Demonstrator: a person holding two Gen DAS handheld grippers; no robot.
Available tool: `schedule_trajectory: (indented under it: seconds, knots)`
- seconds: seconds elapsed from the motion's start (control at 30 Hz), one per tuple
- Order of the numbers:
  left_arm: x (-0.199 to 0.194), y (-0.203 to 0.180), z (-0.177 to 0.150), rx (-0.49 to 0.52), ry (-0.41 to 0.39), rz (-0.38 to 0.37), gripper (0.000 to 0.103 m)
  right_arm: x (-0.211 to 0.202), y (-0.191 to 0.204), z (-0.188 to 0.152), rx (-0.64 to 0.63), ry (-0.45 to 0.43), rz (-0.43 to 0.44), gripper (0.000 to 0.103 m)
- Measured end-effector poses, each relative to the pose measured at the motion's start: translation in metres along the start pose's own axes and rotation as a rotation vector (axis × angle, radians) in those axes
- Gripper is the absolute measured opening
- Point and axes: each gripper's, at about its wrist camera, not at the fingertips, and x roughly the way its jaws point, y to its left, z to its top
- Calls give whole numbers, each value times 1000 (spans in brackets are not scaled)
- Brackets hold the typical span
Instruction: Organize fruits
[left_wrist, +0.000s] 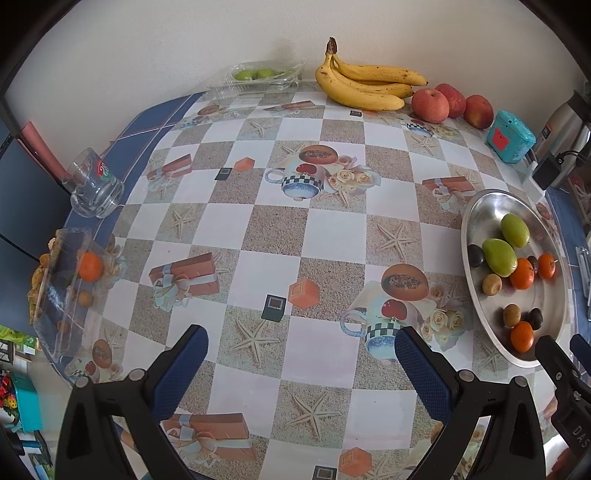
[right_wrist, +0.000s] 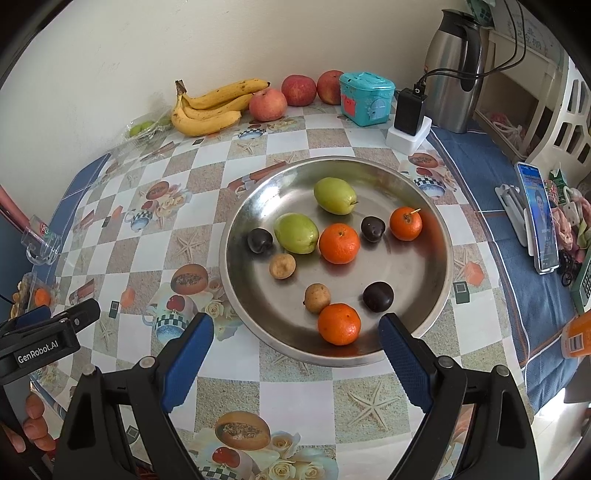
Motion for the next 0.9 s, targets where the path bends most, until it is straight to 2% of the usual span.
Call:
schedule_trajectory:
  seconds: [0.9]
  knots:
    - [0,2,-1,-1,-3,6,102,3,1,-1,-2,16,-5,91]
